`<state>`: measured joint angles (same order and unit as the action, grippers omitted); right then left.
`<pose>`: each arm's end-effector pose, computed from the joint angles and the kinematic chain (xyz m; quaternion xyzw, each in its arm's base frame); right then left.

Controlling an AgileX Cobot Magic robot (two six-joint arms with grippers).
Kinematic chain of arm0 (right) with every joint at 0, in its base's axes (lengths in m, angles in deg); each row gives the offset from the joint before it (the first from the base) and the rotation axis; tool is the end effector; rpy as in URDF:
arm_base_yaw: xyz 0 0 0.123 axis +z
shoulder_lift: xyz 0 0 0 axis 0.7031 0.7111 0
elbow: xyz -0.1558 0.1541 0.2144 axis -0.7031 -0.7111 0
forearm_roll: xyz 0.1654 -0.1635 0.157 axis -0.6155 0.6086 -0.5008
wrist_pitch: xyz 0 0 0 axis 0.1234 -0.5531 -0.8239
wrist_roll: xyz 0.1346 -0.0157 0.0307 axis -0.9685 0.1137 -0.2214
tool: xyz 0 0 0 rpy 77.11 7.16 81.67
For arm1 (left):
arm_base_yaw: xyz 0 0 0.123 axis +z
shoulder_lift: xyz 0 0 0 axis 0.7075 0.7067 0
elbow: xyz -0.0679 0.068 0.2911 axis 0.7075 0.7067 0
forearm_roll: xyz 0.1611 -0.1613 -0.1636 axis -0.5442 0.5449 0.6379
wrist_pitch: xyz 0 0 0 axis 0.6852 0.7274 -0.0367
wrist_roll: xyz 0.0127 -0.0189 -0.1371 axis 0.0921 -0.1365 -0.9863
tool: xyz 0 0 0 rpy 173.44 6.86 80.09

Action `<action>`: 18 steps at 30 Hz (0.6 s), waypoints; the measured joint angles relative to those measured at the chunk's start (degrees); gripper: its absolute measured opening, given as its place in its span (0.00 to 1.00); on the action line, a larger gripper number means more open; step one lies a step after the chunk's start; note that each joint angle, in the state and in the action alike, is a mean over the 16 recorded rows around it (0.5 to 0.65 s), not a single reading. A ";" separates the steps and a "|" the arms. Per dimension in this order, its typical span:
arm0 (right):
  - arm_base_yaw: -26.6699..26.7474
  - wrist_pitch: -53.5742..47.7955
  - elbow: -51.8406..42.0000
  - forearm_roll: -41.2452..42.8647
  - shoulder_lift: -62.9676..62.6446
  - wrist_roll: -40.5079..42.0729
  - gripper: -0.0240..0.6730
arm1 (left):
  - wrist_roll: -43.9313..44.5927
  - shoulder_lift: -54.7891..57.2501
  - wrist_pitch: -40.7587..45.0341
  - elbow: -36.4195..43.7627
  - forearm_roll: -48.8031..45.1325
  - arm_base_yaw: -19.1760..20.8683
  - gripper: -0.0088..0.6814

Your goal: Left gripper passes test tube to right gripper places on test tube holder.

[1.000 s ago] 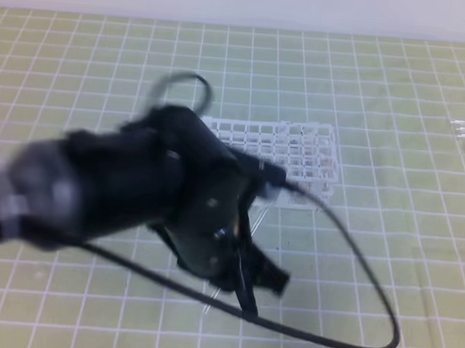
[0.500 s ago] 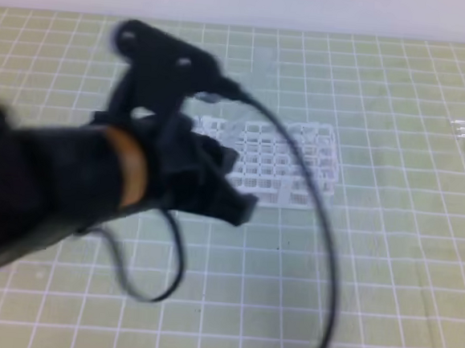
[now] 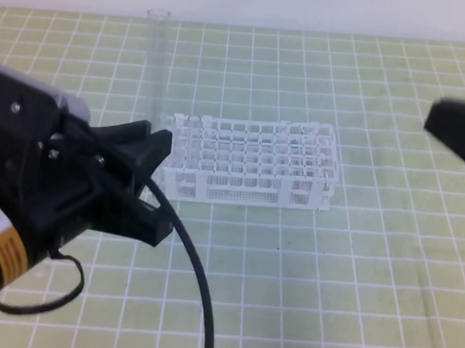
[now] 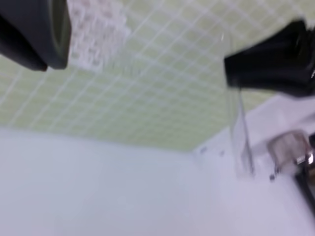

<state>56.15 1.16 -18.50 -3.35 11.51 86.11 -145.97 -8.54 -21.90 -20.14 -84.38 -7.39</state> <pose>0.1967 0.1244 0.3751 -0.2040 0.7315 0.3535 0.5462 0.1992 -0.1846 0.3310 0.1967 0.7579 -0.1961 0.5903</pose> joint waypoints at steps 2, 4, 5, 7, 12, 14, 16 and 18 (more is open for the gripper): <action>1.15 0.52 0.93 -4.33 1.76 4.76 0.01 | -6.51 -0.72 -0.33 1.47 -6.05 0.01 0.05; 2.98 1.29 2.22 -7.40 3.60 8.50 0.01 | -11.51 -1.06 -0.55 2.50 -10.85 0.01 0.06; 4.18 1.89 3.01 -8.33 4.53 9.93 0.01 | -13.91 -1.18 -0.69 2.93 -12.96 0.01 0.06; 7.02 3.51 4.74 -8.89 6.34 11.76 0.01 | -17.79 -1.27 -0.55 3.56 -16.53 0.02 0.05; 15.85 10.26 9.34 -5.17 10.56 12.37 0.01 | -22.54 -1.23 0.09 4.23 -19.84 0.02 0.05; 19.45 13.62 10.94 -2.94 12.04 12.19 0.01 | -22.81 -1.22 0.26 4.29 -19.82 0.01 0.06; 22.72 17.06 12.26 -0.75 13.39 12.08 0.01 | -22.83 -1.21 0.38 4.30 -19.67 0.01 0.07; 25.42 20.35 13.19 1.34 14.59 12.34 0.01 | -22.84 -1.19 0.47 4.29 -19.52 0.00 0.08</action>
<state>81.57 21.51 -5.31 -2.01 26.10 98.46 -168.81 -9.73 -21.43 -15.85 -103.90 -7.39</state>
